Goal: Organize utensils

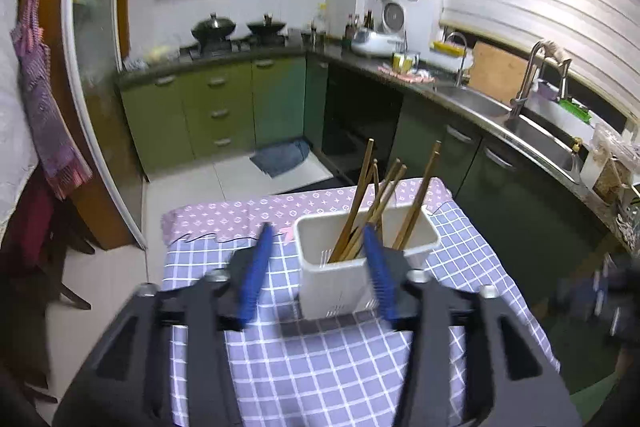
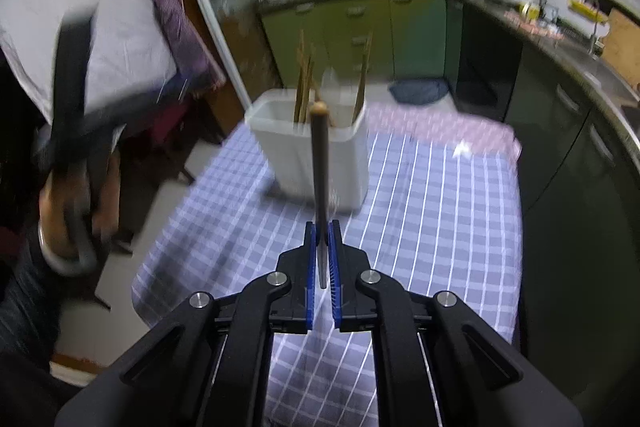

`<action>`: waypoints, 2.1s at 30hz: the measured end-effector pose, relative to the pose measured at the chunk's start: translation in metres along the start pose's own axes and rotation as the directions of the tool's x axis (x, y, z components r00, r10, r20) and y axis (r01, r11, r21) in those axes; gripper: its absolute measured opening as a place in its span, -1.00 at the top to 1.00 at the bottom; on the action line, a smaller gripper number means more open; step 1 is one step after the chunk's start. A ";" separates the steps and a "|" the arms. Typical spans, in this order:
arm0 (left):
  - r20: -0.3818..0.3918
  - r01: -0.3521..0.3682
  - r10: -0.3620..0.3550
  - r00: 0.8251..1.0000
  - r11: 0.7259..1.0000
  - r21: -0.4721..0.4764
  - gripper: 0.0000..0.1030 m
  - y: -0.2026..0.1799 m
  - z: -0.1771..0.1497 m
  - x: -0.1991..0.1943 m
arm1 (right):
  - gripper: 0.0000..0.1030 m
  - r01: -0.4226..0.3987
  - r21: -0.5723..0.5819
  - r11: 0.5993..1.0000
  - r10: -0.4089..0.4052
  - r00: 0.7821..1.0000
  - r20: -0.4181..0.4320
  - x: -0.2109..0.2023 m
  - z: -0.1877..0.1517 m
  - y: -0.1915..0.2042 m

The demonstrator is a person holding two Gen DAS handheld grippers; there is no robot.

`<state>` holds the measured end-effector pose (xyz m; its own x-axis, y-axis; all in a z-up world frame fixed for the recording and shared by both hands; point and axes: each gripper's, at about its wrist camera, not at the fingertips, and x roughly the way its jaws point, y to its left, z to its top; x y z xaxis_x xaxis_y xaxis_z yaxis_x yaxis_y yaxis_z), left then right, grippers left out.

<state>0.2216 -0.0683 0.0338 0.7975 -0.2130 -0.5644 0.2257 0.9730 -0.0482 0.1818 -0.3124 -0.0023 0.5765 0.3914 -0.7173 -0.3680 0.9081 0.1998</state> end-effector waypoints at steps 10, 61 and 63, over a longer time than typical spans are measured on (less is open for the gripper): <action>0.107 -0.072 0.074 0.991 0.997 -0.016 -0.88 0.007 -0.079 -0.073 | 0.86 0.014 0.019 1.000 -0.018 0.972 0.235 -0.036 0.102 0.010; 0.089 -0.111 0.118 0.989 0.990 -0.082 -0.88 -0.016 -0.166 -0.144 | -0.92 0.287 0.037 0.957 -0.274 0.855 0.441 -0.085 -0.180 0.075; 0.089 -0.105 0.114 0.989 0.989 -0.106 -0.88 -0.010 -0.169 -0.153 | -0.92 0.271 0.063 0.961 -0.270 0.851 0.452 -0.095 -0.190 0.075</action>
<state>0.0028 -0.0309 -0.0186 0.8645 -0.1075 -0.4910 0.0807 0.9939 -0.0756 -0.0393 -0.3098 -0.0462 0.9190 0.1553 -0.3625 -0.1513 0.9877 0.0396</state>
